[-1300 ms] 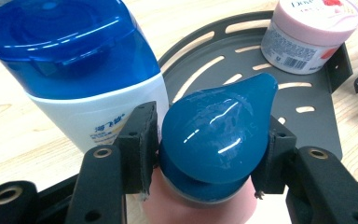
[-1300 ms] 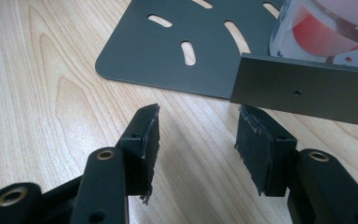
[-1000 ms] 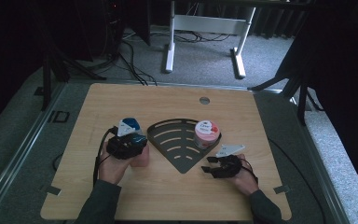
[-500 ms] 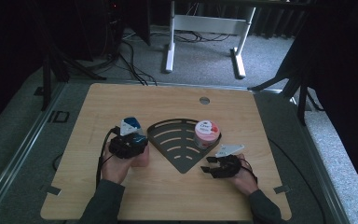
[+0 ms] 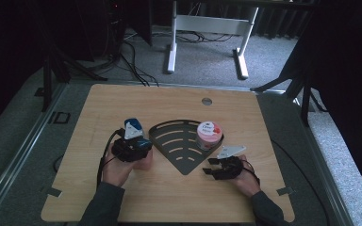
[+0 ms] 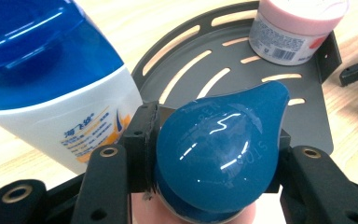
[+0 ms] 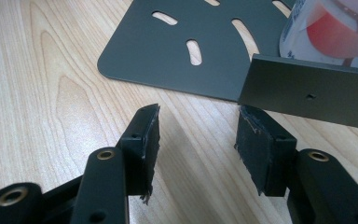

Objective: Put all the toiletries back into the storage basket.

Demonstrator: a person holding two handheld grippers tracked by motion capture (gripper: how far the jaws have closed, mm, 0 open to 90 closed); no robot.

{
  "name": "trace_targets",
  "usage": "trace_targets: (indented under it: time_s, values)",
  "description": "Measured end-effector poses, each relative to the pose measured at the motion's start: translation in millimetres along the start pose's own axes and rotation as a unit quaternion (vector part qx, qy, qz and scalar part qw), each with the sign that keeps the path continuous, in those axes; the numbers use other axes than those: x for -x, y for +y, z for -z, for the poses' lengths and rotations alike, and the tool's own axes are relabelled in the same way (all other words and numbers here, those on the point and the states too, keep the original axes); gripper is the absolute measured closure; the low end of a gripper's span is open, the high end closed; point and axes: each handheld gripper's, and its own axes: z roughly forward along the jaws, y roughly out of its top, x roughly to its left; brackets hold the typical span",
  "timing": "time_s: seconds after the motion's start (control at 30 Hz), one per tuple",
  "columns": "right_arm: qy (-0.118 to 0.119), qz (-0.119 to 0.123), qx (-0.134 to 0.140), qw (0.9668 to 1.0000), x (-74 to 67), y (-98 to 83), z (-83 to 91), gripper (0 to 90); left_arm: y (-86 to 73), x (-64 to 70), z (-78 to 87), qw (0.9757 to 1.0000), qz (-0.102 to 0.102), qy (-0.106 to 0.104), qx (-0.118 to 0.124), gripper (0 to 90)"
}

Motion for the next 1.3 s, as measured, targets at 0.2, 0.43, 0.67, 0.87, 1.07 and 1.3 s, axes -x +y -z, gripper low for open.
trace_targets:
  time_s: [0.2, 0.43, 0.67, 0.87, 1.07, 1.3]
  values:
    - [0.001, 0.001, -0.001, 1.0000, 0.1, 0.2, -1.3, 49.1, 0.4, 1.4, 0.9, 0.9999, -0.013, -0.003, -0.002, 52.4]
    - [0.002, 0.001, -0.002, 1.0000, 0.3, 0.3, -1.9, 49.1, 0.6, 4.5, 1.2, 0.9995, -0.027, -0.018, -0.003, 52.5]
    - [0.004, 0.001, -0.003, 1.0000, 0.1, 0.5, -2.9, 49.1, -1.2, 2.0, 0.5, 0.9996, -0.017, -0.021, 0.003, 52.4]
    - [0.004, 0.000, -0.002, 1.0000, 0.3, 0.4, -2.9, 49.1, -2.7, 0.2, -0.5, 0.9999, 0.005, -0.010, 0.008, 52.1]
    - [0.004, 0.000, -0.002, 1.0000, -0.1, 0.4, -3.0, 49.0, -4.2, 4.5, -2.5, 0.9992, 0.033, 0.008, 0.020, 50.2]
    - [0.005, 0.001, -0.002, 1.0000, -0.1, 0.4, -3.1, 49.0, -2.9, 6.9, -4.1, 0.9967, 0.072, 0.027, 0.028, 51.6]
